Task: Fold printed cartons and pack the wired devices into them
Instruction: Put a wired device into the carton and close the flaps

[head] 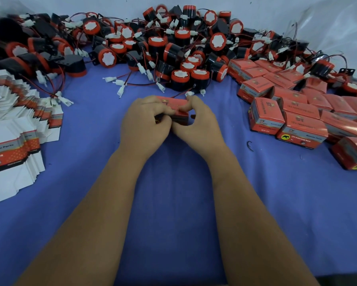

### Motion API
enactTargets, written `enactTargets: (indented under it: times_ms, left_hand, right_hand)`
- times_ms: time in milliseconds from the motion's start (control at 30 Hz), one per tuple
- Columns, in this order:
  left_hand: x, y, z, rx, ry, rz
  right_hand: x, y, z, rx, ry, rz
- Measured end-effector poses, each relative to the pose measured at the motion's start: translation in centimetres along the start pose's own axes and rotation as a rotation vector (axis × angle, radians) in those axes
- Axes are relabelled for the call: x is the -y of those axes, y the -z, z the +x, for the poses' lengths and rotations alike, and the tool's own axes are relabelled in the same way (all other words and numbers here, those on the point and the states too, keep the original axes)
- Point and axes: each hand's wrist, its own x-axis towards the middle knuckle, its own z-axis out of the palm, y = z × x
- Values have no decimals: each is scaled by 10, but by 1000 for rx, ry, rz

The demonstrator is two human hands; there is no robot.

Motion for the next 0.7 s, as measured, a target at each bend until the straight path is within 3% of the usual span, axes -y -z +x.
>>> enactTargets:
  times_ms: [167,267,367,433,500,567,633,700]
  left_hand:
    - [-5,0,0,-97,134,-219]
    - [0,1,1,-82,227,-208]
    - [9,-3,3,-33,343,-158]
    - [10,-6,4,10,382,-124]
    - [12,-7,5,58,337,-80]
    - [16,-8,7,146,240,-8]
    - [18,-10,8,297,171,134]
    - [20,-12,9,426,154,293]
  right_hand:
    - [1,12,0,-167,27,-41]
    - [-3,24,2,-460,-92,-65]
    - [-6,32,4,-760,-264,-302]
    - [-4,30,2,-818,-260,-504]
    - [-1,23,4,-690,-60,-506]
    - [0,11,5,-366,50,-284]
    - [-2,6,5,-97,-60,-128]
    - [-9,9,8,-33,-211,-75]
